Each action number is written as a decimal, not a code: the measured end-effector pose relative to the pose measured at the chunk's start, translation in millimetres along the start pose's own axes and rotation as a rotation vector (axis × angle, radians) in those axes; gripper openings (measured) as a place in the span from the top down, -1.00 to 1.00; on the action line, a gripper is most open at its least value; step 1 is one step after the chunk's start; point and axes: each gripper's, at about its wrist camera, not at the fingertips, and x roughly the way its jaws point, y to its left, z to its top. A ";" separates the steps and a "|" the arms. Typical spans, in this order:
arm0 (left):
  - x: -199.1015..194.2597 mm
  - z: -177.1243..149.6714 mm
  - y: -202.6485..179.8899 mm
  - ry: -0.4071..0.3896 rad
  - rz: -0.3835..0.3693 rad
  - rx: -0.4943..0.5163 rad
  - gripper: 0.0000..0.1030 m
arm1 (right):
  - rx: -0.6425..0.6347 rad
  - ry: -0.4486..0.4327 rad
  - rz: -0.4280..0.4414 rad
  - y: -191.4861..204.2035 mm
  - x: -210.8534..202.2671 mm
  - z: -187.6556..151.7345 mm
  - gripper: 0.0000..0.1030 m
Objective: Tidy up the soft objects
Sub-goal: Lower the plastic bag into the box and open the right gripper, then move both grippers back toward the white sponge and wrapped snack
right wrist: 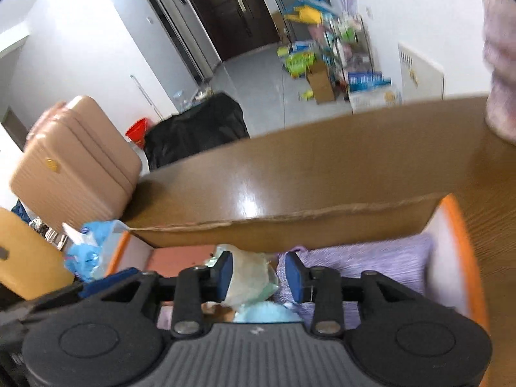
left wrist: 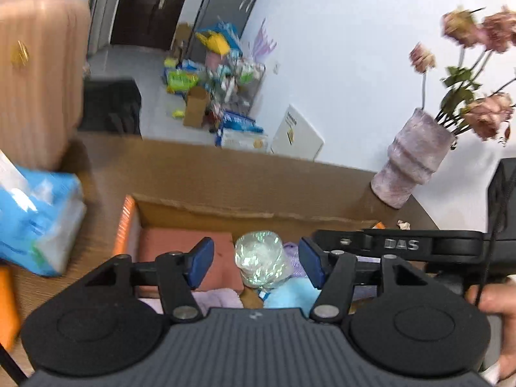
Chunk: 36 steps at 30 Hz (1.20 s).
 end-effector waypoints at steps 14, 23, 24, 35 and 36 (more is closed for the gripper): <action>-168.1 -40.8 -45.4 -0.152 0.110 0.129 -0.44 | -0.189 -0.240 0.014 19.7 -221.0 -50.9 0.03; -258.6 -168.0 -73.5 -0.321 0.179 0.184 -0.49 | -0.283 -0.406 0.009 9.8 -302.6 -170.6 0.01; -266.1 -181.9 -76.0 -0.328 0.176 0.191 -0.54 | -0.293 -0.427 0.011 10.2 -310.7 -188.4 -0.02; -321.2 -324.4 -84.3 -0.301 0.140 0.201 -0.76 | -0.306 -0.512 -0.006 2.4 -353.6 -355.2 -0.14; -321.7 -331.3 -80.7 -0.291 0.123 0.179 -0.76 | -0.284 -0.510 0.002 -0.6 -354.8 -366.1 -0.16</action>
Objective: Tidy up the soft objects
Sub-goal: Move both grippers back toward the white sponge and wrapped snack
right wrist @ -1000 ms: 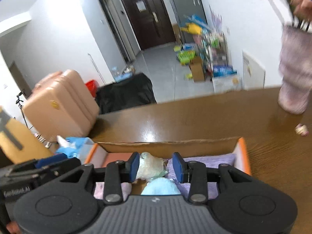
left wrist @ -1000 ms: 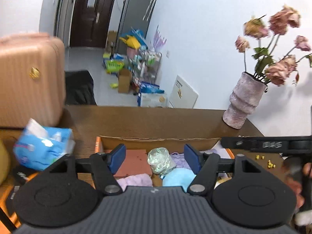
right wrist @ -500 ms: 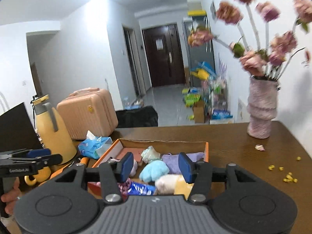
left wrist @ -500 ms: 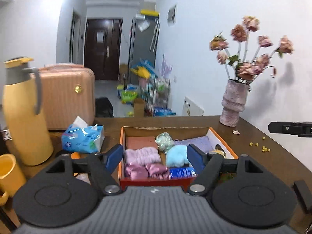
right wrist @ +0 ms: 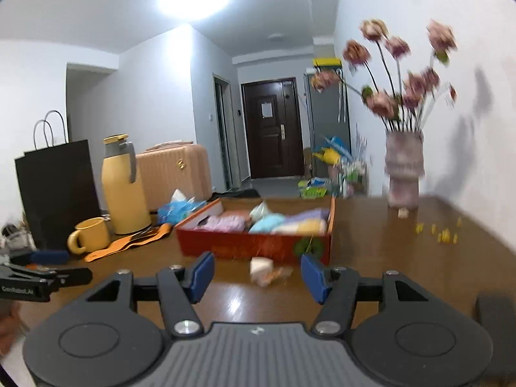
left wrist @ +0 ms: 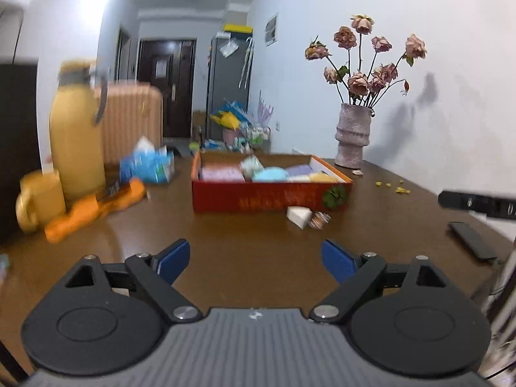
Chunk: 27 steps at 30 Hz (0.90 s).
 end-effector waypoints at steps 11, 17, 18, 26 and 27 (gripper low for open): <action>26.2 -4.5 -5.3 0.074 0.035 0.033 -0.80 | 0.095 0.092 0.026 0.1 14.0 -53.5 -0.18; 55.6 -8.1 -9.9 0.126 0.019 0.048 -0.80 | 0.126 0.127 0.035 -2.9 36.9 -60.9 -0.18; 61.6 -7.9 -9.7 0.132 0.023 0.053 -0.80 | 0.130 0.135 0.037 -4.4 41.3 -61.3 -0.18; 130.7 9.1 -13.5 0.160 0.005 0.074 -0.80 | 0.135 0.186 0.002 -20.7 97.2 -45.2 -0.13; 141.0 13.2 -16.4 0.158 -0.003 0.073 -0.79 | 0.145 0.191 0.006 -24.9 108.5 -40.5 -0.06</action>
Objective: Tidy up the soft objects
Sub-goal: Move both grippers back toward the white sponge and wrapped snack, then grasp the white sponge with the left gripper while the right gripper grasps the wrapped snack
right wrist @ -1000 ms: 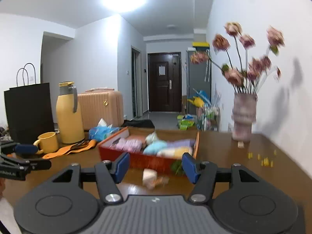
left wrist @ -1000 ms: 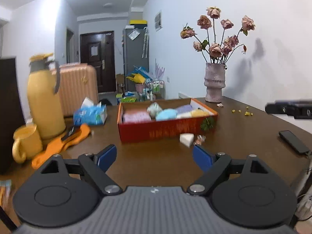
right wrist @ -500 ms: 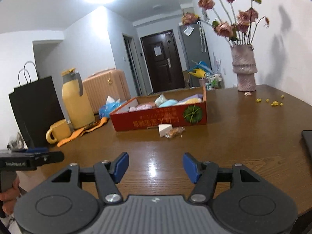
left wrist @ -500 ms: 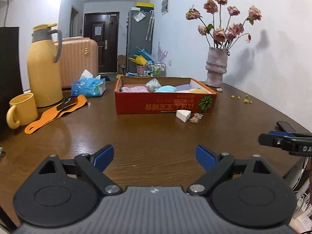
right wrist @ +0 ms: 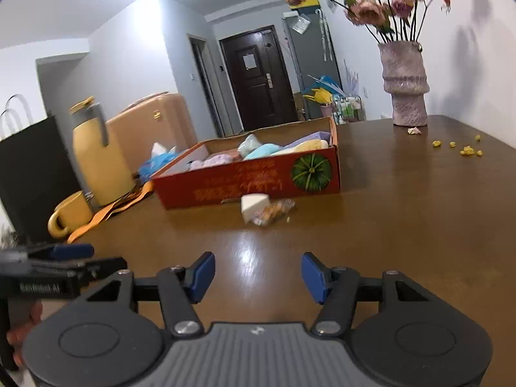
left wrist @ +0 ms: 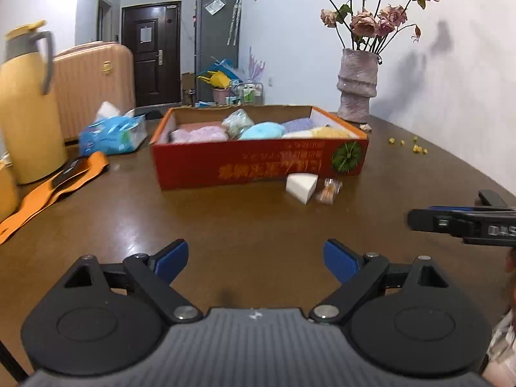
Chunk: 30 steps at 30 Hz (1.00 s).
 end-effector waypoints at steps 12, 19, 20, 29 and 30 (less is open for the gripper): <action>104.2 40.5 -3.9 0.053 -0.065 0.063 -0.71 | -0.014 0.148 -0.059 -9.6 155.2 67.0 0.33; 144.6 50.7 -22.4 0.093 -0.122 0.071 -0.38 | -0.191 0.184 -0.097 -9.6 162.6 62.3 0.70; 151.1 51.9 -28.1 0.095 -0.119 0.081 -0.34 | -0.187 0.179 -0.091 -14.2 160.1 62.5 0.70; 169.6 54.9 -39.3 0.095 -0.145 0.068 0.36 | -0.129 0.088 -0.057 -30.8 135.0 62.5 0.57; 169.7 54.7 -39.0 0.097 -0.145 0.066 0.37 | -0.140 0.098 -0.072 -28.8 136.2 60.3 0.57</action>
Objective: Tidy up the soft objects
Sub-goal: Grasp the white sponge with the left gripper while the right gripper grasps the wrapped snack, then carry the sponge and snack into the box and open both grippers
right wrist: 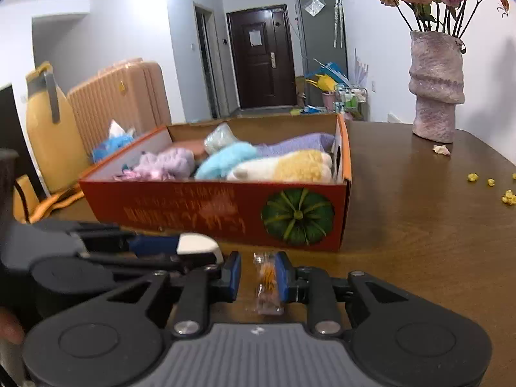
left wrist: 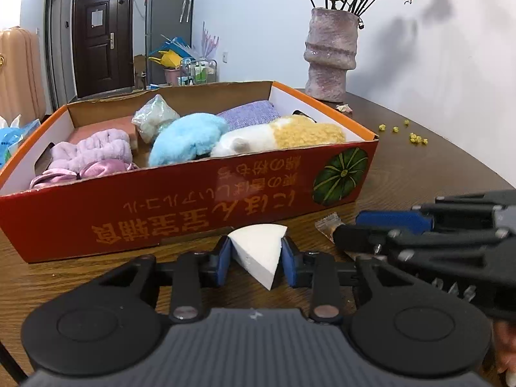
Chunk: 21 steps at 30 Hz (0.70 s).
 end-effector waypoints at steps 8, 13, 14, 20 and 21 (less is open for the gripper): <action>-14.1 -2.6 -7.8 -0.006 0.039 0.029 0.42 | -0.013 0.041 -0.046 0.3 9.7 -7.3 0.73; -68.5 -20.5 -12.3 -0.034 0.029 -0.040 0.43 | 0.023 0.014 0.010 5.9 -22.3 -22.1 0.74; -80.8 -26.6 -13.2 -0.036 0.023 -0.061 0.43 | 0.026 0.013 0.023 8.5 -30.4 -25.7 0.74; -154.8 -65.7 -23.5 -0.068 0.057 -0.107 0.43 | -0.001 0.001 0.092 38.4 -90.1 -55.4 0.74; -163.7 -69.8 -25.0 -0.072 0.059 -0.109 0.43 | -0.010 -0.002 0.104 44.0 -98.9 -59.8 0.74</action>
